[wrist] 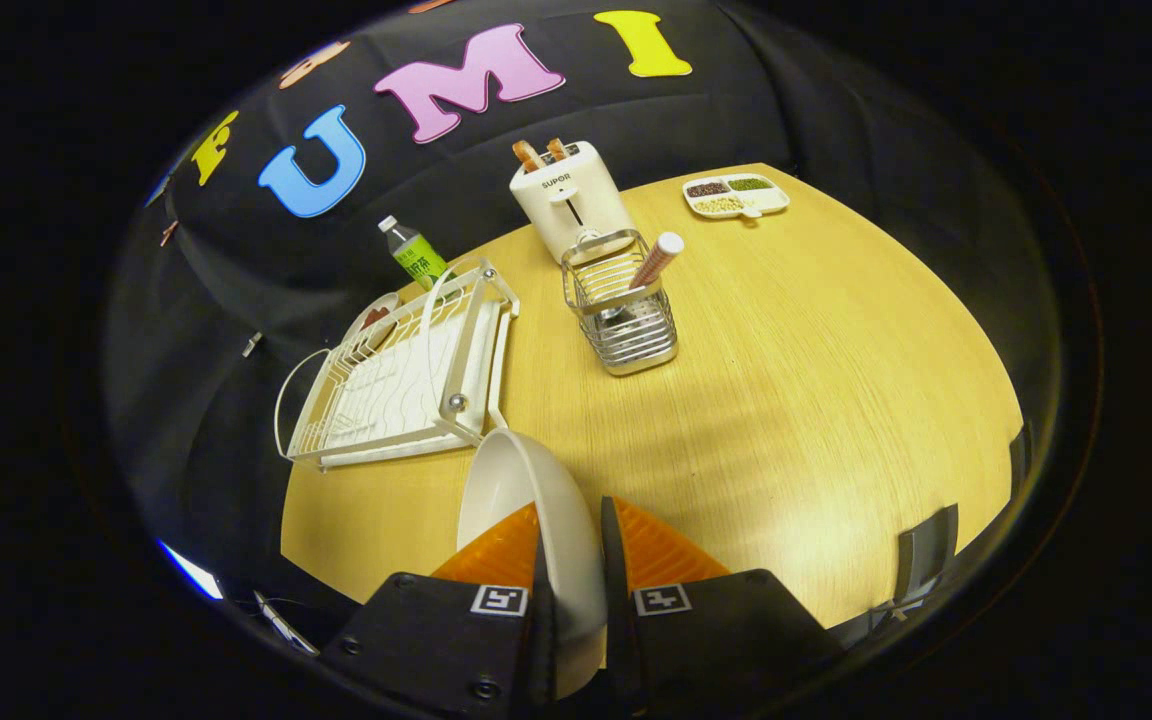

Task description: Take the plate from the dish rack, then take the spoon from the basket and place it into the plate.

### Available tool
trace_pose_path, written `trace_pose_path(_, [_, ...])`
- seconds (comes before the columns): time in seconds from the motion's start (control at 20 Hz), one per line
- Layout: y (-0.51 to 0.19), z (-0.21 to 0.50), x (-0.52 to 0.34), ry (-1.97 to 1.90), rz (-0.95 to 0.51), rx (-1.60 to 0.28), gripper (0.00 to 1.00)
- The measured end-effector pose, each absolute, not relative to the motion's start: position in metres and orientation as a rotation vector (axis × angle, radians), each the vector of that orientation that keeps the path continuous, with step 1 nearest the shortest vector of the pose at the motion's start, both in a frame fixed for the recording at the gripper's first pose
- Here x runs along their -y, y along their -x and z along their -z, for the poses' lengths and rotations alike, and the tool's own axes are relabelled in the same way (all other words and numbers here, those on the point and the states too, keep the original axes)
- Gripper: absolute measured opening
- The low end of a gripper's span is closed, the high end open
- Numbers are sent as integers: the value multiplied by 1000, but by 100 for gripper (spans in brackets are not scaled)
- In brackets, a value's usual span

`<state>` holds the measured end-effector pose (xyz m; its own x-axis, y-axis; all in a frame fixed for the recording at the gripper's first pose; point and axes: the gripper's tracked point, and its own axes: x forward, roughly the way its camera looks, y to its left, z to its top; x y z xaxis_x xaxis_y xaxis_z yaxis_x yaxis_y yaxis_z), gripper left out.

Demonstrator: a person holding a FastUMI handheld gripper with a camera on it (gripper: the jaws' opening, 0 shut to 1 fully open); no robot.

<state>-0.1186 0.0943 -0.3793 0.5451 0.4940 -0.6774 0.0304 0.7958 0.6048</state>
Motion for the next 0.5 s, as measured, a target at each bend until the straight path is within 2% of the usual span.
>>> trace_pose_path(0.4, [122, 406, -90, -687, -227, -1024, 25])
trace_pose_path(0.5, [125, 416, -83, -636, -188, -1043, 28])
